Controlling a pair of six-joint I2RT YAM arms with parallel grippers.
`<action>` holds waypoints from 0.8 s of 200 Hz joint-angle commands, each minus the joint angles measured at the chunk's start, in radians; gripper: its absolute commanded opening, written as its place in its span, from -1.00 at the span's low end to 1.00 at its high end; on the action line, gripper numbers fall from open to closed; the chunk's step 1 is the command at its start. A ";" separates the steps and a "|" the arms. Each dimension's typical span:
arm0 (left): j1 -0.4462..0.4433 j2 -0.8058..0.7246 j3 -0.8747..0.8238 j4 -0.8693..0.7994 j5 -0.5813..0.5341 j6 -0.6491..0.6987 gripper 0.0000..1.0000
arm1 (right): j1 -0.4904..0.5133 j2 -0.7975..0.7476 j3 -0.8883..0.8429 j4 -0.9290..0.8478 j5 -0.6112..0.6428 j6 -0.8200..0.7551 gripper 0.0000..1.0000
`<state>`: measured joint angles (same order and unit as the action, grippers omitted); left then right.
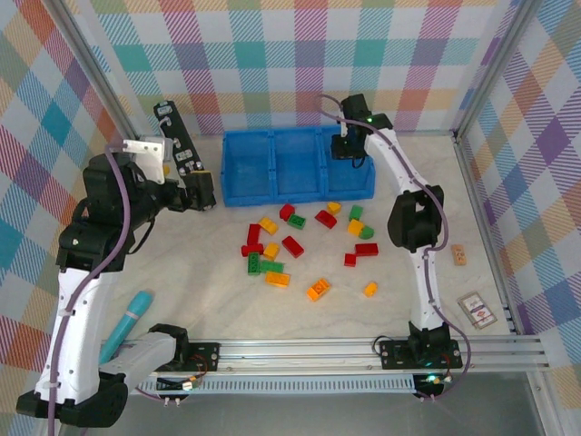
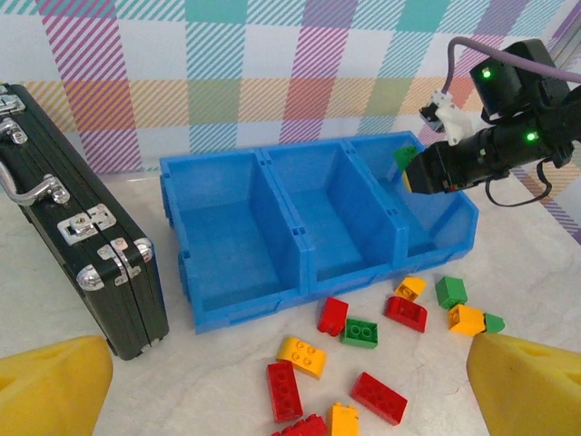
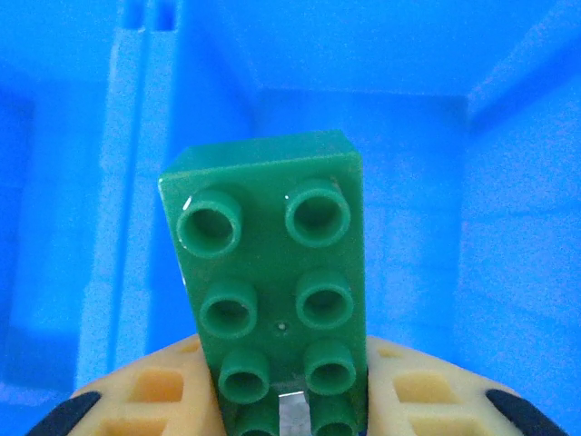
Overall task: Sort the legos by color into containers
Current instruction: Place the lego in the container.
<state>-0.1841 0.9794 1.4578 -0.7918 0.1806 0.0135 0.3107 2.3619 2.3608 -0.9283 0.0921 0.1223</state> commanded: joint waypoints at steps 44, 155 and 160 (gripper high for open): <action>-0.013 -0.004 -0.120 -0.073 -0.047 -0.060 1.00 | -0.011 0.099 -0.014 0.021 -0.037 0.018 -0.40; -0.180 0.086 -0.420 0.042 -0.164 -0.292 0.99 | -0.011 0.059 -0.086 0.047 -0.077 0.009 0.03; -0.192 0.099 -0.427 0.046 -0.175 -0.299 1.00 | -0.010 0.051 -0.090 0.047 -0.080 0.008 0.07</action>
<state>-0.3218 1.0317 1.0626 -0.7944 0.0811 -0.2138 0.2955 2.4786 2.2982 -0.8936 0.0414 0.1410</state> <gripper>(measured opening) 0.997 0.495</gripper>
